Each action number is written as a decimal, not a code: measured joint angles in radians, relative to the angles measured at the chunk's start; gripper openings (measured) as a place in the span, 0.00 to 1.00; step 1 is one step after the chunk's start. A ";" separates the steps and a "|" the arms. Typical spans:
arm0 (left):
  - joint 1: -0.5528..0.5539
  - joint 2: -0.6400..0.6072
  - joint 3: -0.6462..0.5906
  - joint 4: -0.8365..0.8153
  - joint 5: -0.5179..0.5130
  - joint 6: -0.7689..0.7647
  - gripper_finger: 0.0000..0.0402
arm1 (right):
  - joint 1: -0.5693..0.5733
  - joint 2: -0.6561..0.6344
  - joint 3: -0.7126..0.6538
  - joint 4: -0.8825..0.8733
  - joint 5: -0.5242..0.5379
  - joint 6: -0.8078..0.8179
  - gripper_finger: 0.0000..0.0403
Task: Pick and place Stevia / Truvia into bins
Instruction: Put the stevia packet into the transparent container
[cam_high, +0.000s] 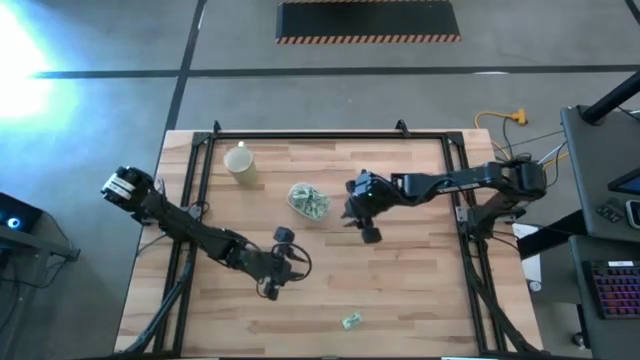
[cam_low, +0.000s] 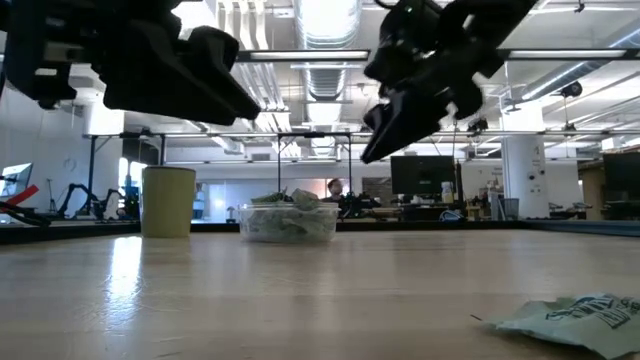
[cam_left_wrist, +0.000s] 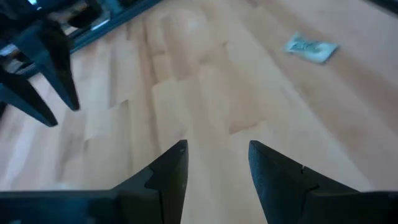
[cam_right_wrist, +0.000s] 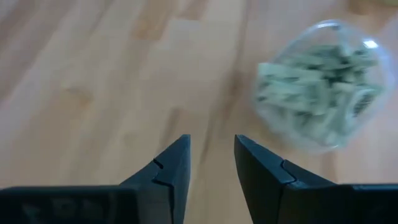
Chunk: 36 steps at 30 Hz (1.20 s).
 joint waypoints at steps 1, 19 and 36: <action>0.000 0.006 0.000 0.016 0.015 0.010 0.38 | 0.009 -0.018 -0.004 -0.023 -0.011 0.001 0.28; 0.006 0.058 0.003 0.069 0.005 0.056 0.38 | 0.323 -0.142 -0.195 0.131 -0.182 0.221 0.24; 0.005 0.040 0.002 0.024 -0.014 0.049 0.38 | 0.698 0.113 -0.184 0.511 0.042 0.237 0.22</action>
